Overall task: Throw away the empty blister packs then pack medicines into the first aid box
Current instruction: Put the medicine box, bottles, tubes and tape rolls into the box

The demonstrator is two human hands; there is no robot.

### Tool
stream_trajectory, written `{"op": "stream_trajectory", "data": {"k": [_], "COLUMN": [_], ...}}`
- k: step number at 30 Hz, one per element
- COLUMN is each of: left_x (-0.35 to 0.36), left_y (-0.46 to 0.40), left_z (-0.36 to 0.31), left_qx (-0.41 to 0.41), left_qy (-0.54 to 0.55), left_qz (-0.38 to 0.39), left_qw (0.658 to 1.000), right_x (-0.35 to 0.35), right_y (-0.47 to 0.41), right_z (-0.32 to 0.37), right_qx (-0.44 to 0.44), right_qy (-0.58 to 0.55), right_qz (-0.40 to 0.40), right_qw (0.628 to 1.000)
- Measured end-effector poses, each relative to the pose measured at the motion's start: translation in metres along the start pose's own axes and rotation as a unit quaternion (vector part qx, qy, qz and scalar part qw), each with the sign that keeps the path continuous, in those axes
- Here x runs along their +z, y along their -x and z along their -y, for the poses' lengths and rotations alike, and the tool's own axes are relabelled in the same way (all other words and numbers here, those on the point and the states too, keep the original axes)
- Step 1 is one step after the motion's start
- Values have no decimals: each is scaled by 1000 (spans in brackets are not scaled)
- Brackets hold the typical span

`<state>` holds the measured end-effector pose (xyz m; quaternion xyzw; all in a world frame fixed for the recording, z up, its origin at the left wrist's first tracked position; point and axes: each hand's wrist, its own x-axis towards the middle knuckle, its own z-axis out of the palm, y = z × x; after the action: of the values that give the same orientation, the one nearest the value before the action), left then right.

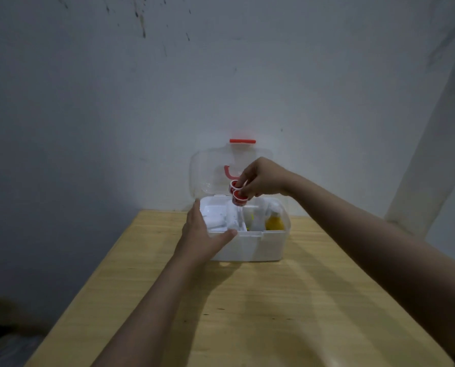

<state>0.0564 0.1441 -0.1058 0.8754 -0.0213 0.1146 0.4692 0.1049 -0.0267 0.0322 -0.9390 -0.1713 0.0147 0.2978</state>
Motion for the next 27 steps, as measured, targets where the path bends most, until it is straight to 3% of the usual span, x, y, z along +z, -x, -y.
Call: {"op": "stream_trajectory", "data": {"k": [7,17,27], "left_x": [1,0,3], "left_y": [0,11,10], "left_z": [2,-1,1], "left_qx": [7,15,13], "left_qy": [-5,-135,-137], "left_qz": [-15,-37,-56], "left_qw": [1000,990,989], "right_x": [51,78,81], "right_y": [-47,-55,-55], "right_z": [13,19,4], "right_qx": [48,78,68], "right_qy": [30,85,30], "right_qz": [18,15,5], "right_qw": [998,993,997]}}
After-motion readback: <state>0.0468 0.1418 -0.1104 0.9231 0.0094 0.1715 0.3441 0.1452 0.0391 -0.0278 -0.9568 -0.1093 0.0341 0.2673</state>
